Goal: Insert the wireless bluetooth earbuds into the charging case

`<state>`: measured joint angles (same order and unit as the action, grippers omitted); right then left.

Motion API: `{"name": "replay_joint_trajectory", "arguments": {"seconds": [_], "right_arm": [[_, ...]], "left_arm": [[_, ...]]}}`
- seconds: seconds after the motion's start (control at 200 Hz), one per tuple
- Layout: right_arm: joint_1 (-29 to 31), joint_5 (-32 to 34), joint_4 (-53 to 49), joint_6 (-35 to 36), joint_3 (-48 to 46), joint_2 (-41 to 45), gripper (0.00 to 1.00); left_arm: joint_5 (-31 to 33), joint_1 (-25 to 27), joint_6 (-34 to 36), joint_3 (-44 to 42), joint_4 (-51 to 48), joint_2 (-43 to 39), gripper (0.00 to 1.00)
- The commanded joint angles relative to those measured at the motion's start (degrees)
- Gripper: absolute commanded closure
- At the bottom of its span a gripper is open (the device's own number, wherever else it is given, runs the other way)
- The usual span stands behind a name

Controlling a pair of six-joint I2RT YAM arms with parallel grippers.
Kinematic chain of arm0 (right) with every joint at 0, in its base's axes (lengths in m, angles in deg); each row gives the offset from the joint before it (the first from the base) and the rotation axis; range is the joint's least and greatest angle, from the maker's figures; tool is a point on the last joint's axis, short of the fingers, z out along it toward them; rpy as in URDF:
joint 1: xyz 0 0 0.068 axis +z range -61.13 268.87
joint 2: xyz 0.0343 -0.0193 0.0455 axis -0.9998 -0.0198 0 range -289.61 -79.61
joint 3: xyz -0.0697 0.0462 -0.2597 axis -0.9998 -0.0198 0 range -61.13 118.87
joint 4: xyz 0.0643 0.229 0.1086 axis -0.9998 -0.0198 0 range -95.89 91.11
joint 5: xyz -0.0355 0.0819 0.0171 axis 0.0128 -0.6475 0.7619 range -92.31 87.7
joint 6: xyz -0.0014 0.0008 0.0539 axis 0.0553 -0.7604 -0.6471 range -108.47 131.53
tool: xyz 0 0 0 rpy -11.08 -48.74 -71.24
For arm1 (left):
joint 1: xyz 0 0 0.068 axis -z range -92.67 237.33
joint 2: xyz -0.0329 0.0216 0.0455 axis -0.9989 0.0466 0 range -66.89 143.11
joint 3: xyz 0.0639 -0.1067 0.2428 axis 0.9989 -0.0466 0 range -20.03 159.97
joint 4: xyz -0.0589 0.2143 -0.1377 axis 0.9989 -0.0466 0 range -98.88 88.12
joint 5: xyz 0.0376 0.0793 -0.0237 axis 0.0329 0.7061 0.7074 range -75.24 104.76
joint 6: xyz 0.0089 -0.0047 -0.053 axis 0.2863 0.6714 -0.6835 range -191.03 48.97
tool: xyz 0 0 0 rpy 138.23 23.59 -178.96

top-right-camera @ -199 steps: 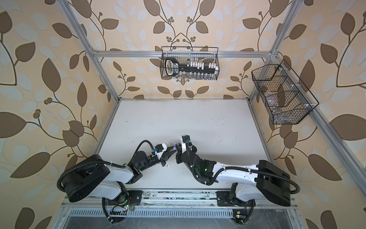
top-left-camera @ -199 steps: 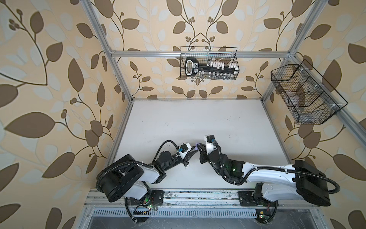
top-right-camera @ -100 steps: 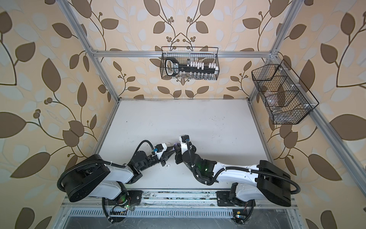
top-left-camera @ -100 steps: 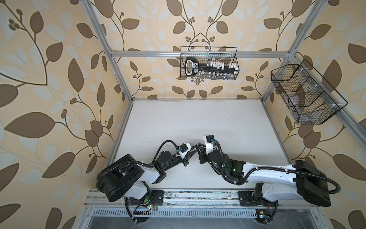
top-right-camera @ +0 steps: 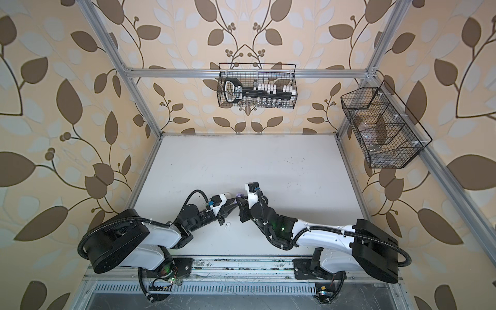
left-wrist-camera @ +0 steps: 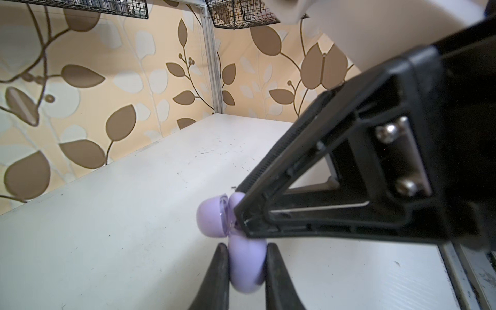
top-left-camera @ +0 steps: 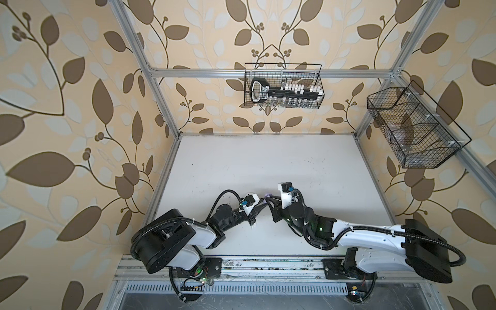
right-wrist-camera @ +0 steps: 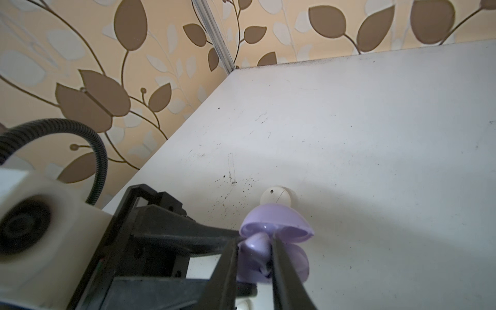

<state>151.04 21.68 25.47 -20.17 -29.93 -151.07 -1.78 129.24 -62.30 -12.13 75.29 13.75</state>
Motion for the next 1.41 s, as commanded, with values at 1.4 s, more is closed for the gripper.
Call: {"name": "replay_joint_trajectory", "arguments": {"seconds": [1.4], "right_arm": [[-34.0, -57.4, -38.5, -2.1, 23.0, -10.8, 0.53]], "left_arm": [[-12.9, 4.0, 8.3, 8.6, -8.9, 2.8, 1.00]]}}
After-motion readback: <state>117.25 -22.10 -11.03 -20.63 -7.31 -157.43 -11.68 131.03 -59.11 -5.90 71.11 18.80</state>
